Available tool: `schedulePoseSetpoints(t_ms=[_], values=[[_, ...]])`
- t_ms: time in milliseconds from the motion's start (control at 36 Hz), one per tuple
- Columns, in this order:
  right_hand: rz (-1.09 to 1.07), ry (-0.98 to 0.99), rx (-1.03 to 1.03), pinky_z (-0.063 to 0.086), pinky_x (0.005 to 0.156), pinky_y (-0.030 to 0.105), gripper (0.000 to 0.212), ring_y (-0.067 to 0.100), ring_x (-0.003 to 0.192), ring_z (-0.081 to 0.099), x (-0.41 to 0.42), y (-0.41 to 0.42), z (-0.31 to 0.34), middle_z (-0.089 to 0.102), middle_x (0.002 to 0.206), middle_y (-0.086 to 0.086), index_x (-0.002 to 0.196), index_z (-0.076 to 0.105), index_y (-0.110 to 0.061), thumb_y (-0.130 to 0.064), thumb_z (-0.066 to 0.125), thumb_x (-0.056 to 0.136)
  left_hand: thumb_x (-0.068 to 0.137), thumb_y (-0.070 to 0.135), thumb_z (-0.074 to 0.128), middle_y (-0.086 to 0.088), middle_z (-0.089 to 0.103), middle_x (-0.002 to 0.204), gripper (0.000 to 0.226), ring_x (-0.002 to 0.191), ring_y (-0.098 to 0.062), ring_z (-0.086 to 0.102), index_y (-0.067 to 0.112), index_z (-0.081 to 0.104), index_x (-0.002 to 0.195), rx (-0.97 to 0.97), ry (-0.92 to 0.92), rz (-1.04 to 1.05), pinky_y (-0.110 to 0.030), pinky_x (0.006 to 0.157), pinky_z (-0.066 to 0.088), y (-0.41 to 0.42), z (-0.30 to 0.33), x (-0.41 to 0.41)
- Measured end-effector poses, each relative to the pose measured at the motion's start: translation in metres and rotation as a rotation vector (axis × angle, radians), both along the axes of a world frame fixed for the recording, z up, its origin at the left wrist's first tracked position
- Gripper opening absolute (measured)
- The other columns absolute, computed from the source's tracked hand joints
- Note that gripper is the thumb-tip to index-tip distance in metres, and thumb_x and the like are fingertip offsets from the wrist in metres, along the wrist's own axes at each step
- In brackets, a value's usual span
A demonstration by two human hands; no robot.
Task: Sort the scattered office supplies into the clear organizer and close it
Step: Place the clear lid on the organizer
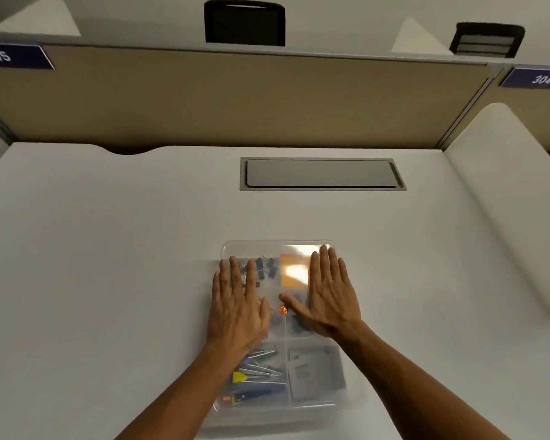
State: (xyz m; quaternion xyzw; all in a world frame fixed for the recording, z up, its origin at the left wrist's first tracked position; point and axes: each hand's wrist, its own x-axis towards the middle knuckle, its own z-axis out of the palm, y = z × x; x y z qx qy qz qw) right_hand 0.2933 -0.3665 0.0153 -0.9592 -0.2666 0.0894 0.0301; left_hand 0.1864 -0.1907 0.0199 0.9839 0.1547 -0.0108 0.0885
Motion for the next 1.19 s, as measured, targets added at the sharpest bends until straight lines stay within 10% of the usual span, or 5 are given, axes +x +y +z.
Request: schedulePoseSetpoints(t_ms=[667,1194], values=[[0.023,-0.014,0.083,-0.010,0.122,0.042,0.105,0.025,0.149,-0.023,-0.035,-0.003,0.024,-0.018,0.164,0.009,0.155,-0.012,-0.011,-0.086,-0.009,0.080,0.098,0.054,0.012,-0.014,-0.006,0.162,0.071,0.148,-0.031,-0.014,0.013,0.005,0.155,0.091,0.058,-0.055,-0.048,0.120,-0.008,-0.009,0.024,-0.011],[0.116,-0.060,0.184,0.011,0.123,0.052,0.100,0.022,0.154,-0.007,-0.075,-0.040,0.002,0.004,0.167,0.006,0.159,0.011,-0.018,-0.085,0.027,0.087,0.090,0.074,0.017,-0.006,-0.003,0.164,0.088,0.150,-0.025,-0.007,0.019,-0.001,0.155,0.002,-0.003,-0.031,-0.051,0.120,0.003,-0.031,0.005,-0.062]])
